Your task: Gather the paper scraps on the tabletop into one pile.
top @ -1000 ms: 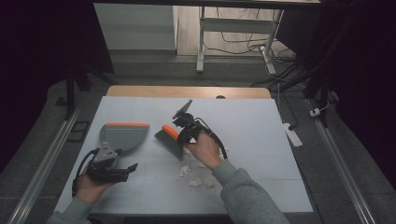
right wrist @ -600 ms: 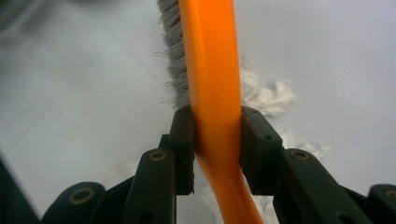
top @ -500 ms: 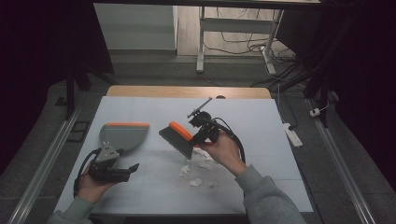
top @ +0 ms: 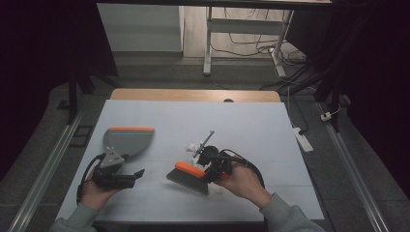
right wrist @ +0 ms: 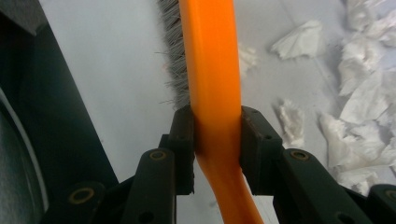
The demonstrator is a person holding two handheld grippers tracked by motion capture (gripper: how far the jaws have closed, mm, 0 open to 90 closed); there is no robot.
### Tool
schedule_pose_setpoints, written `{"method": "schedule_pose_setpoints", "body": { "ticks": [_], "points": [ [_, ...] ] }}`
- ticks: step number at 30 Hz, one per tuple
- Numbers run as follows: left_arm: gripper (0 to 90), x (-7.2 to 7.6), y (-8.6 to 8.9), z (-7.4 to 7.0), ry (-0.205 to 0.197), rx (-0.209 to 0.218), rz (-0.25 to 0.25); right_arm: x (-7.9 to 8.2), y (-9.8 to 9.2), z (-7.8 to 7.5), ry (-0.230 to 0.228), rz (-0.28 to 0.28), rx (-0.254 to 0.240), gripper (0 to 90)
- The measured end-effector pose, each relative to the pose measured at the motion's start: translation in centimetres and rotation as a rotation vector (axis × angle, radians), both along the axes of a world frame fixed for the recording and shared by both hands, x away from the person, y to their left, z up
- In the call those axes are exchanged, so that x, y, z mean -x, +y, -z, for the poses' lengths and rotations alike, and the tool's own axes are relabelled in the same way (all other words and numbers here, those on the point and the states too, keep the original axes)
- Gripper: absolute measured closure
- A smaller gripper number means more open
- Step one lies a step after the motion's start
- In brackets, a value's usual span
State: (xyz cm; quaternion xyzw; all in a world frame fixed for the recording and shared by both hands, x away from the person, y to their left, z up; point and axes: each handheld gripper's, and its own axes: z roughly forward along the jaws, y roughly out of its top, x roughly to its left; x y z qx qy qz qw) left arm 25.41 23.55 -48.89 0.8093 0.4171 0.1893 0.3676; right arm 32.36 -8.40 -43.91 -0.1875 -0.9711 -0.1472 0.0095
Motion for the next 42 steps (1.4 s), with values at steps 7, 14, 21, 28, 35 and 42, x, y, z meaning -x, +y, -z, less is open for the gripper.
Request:
{"method": "schedule_pose_setpoints", "body": {
  "ticks": [7,14,21,28,35,42],
  "points": [
    [19.8,0.0,0.1,0.0,0.001,0.001,-0.001,-0.8,-0.4,0.9,-0.015,0.032,0.055,68.1],
    [19.8,0.0,0.0,0.1,0.004,-0.002,0.0,-3.8,-0.9,0.5,-0.136,0.112,0.092,68.1],
    [19.9,0.0,0.2,0.2,0.006,0.003,-0.006,-2.7,-2.7,-1.7,-0.119,0.05,-0.007,68.0],
    [19.9,0.0,-0.1,0.1,0.004,-0.008,0.002,-0.5,-6.0,-4.4,-0.174,0.052,-0.044,68.0],
    [19.9,0.0,-0.1,0.2,0.004,-0.007,-0.003,1.3,-6.4,-1.7,-0.1,-0.09,0.011,68.0],
    [19.9,-0.1,-0.2,0.2,0.006,-0.008,-0.004,0.9,-5.9,0.6,-0.082,-0.156,0.088,68.1]
  ]
}}
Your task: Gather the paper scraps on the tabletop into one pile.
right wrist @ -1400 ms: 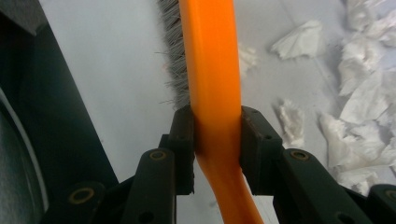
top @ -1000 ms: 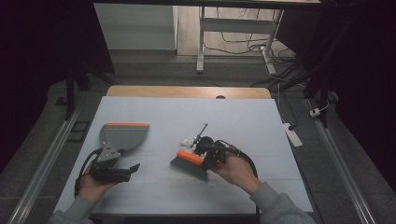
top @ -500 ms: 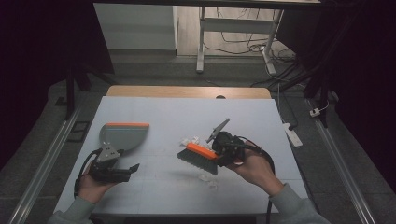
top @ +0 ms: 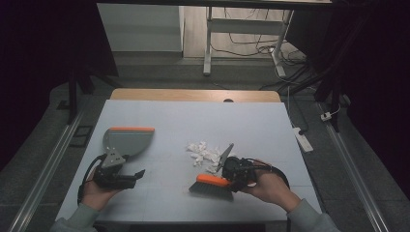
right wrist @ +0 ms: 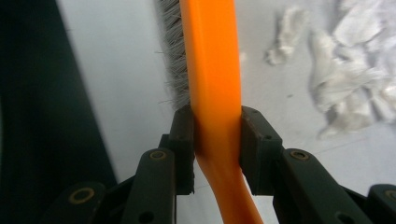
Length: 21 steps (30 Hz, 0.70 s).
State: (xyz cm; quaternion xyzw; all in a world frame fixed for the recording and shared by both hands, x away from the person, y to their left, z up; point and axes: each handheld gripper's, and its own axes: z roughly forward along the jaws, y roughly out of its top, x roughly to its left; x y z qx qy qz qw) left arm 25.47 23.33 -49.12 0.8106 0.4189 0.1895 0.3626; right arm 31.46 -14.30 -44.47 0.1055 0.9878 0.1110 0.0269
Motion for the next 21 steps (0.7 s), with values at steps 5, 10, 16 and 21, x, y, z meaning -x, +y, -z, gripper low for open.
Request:
{"method": "schedule_pose_setpoints", "body": {
  "ticks": [5,10,16,21],
  "points": [
    [19.9,0.1,-0.3,0.1,0.004,-0.008,0.005,-2.7,1.3,-0.2,-0.114,0.037,0.013,68.1],
    [19.9,0.0,-0.2,0.3,0.009,-0.006,0.006,-5.4,1.7,-0.5,-0.172,0.103,-0.04,68.1],
    [19.9,0.1,0.0,0.2,0.007,0.003,0.001,-4.8,-0.4,-2.4,-0.188,0.211,-0.148,68.0],
    [19.9,0.2,-0.2,0.1,0.003,-0.001,0.007,-5.6,-4.6,-4.3,-0.228,0.503,-0.126,68.0]
  ]
}}
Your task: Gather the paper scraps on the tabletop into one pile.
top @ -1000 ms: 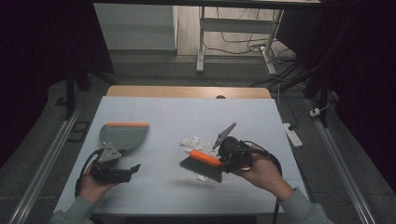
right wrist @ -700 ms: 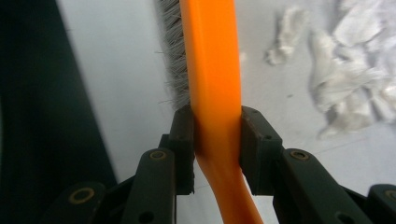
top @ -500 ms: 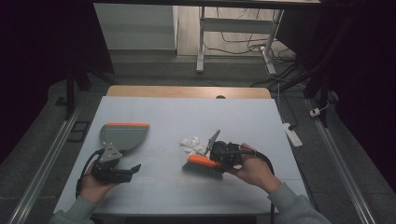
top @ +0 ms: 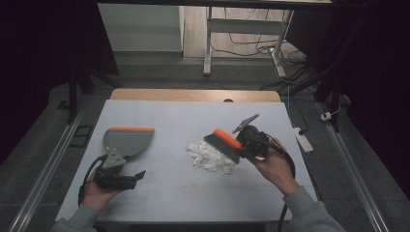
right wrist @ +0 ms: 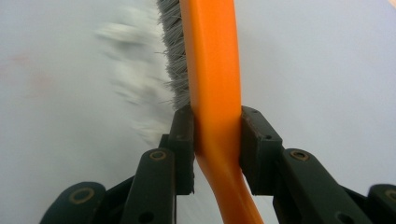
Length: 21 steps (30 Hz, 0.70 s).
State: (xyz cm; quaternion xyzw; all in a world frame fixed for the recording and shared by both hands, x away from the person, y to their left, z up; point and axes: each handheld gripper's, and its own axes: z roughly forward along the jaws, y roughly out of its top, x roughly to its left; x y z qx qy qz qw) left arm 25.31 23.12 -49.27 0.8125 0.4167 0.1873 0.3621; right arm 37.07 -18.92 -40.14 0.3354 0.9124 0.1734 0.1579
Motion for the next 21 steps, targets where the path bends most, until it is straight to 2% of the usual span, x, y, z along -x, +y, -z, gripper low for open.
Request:
{"method": "schedule_pose_setpoints", "body": {
  "ticks": [3,6,9,11,12,13,17,19,21],
  "points": [
    [19.9,0.0,0.0,-0.1,-0.001,0.001,0.002,-0.8,-2.2,0.1,0.067,0.162,0.014,68.1],
    [19.9,-0.2,0.0,-0.1,0.0,0.004,0.003,-1.3,-3.3,1.0,0.14,0.243,0.036,68.1],
    [19.9,-0.2,0.0,-0.2,-0.004,0.006,0.008,-1.8,-3.6,2.4,0.205,0.298,0.07,68.1],
    [20.0,-0.1,0.0,-0.2,-0.007,0.009,0.01,-1.9,-3.2,3.4,0.241,0.312,0.099,68.2],
    [19.9,-0.1,0.0,-0.2,-0.007,0.011,0.01,-1.9,-3.0,3.5,0.234,0.315,0.087,68.7],
    [19.9,-0.1,0.0,-0.2,-0.007,0.011,0.01,-2.0,-2.6,3.5,0.247,0.316,0.079,68.8],
    [19.9,-0.2,0.1,-0.2,-0.008,0.012,0.014,-2.1,-0.5,3.6,0.269,0.277,0.067,68.9],
    [20.0,-0.2,0.1,-0.2,-0.008,0.012,0.013,-2.3,0.8,3.6,0.264,0.261,0.064,68.9],
    [20.0,-0.1,0.1,-0.2,-0.007,0.012,0.01,-2.7,1.7,3.7,0.268,0.252,0.014,68.9]
  ]
}}
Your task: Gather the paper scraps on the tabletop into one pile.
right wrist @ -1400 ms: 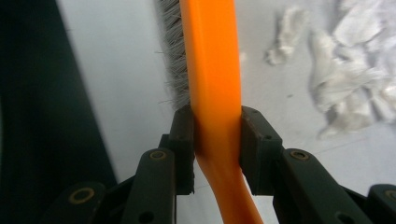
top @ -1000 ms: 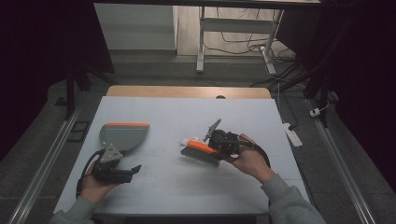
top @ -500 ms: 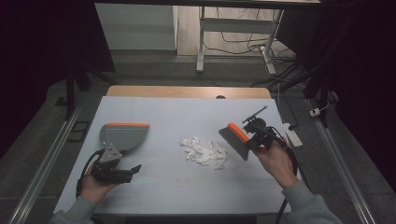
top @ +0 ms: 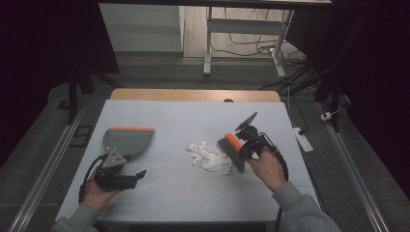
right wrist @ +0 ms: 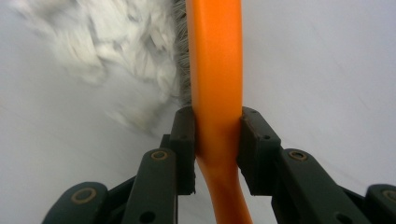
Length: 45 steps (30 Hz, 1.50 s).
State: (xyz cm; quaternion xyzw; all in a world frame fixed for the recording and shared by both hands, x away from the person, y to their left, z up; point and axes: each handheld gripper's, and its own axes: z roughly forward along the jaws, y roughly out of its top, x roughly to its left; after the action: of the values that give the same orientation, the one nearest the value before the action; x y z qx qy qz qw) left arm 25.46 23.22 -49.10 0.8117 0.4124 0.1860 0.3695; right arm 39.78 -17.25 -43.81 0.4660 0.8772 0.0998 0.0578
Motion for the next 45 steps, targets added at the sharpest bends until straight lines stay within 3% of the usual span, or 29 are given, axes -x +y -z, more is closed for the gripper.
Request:
{"method": "schedule_pose_setpoints", "body": {
  "ticks": [2,6,12,15,19,21,23,25,31,36,40,43,45],
  "points": [
    [20.0,0.0,0.0,0.0,0.001,-0.001,-0.002,-0.4,0.6,0.0,-0.004,0.003,-0.068,68.9],
    [20.0,0.1,0.0,0.1,0.0,-0.002,-0.002,-0.6,0.8,-0.5,-0.045,-0.007,-0.09,69.0],
    [20.0,0.1,0.1,0.0,0.0,-0.002,-0.004,0.7,-3.1,-2.5,-0.09,0.021,-0.147,69.0],
    [20.0,0.0,-0.1,0.1,0.001,-0.006,-0.001,2.1,-5.0,-2.5,-0.073,0.009,-0.14,69.0],
    [19.9,0.0,-0.2,0.1,0.003,-0.011,0.0,3.7,-6.7,-1.3,0.024,-0.03,-0.183,69.0],
    [19.9,-0.1,-0.3,0.1,0.003,-0.011,-0.001,4.5,-6.8,-0.8,0.047,-0.047,-0.166,68.9],
    [19.9,-0.1,-0.3,0.1,0.005,-0.013,-0.001,5.2,-6.6,-0.7,0.037,-0.106,-0.12,69.0],
    [19.9,-0.1,-0.3,0.1,0.005,-0.013,-0.001,5.6,-6.6,-0.9,0.032,-0.156,-0.125,69.0],
    [19.9,-0.1,-0.3,0.1,0.004,-0.013,0.0,6.6,-5.5,-1.2,0.039,-0.368,-0.053,69.0],
    [19.9,-0.1,-0.2,0.1,0.004,-0.01,0.0,6.1,-5.0,-1.2,0.035,-0.397,-0.057,69.0],
    [19.9,-0.1,-0.2,0.1,0.005,-0.011,-0.001,5.9,-4.2,-0.4,0.044,-0.476,-0.034,69.0],
    [19.9,0.0,-0.3,0.1,0.003,-0.013,0.0,5.5,-3.1,0.1,0.018,-0.529,-0.016,69.0],
    [19.9,0.0,-0.3,0.1,0.003,-0.014,0.001,4.9,-2.3,0.3,-0.006,-0.536,-0.005,69.1]
  ]
}}
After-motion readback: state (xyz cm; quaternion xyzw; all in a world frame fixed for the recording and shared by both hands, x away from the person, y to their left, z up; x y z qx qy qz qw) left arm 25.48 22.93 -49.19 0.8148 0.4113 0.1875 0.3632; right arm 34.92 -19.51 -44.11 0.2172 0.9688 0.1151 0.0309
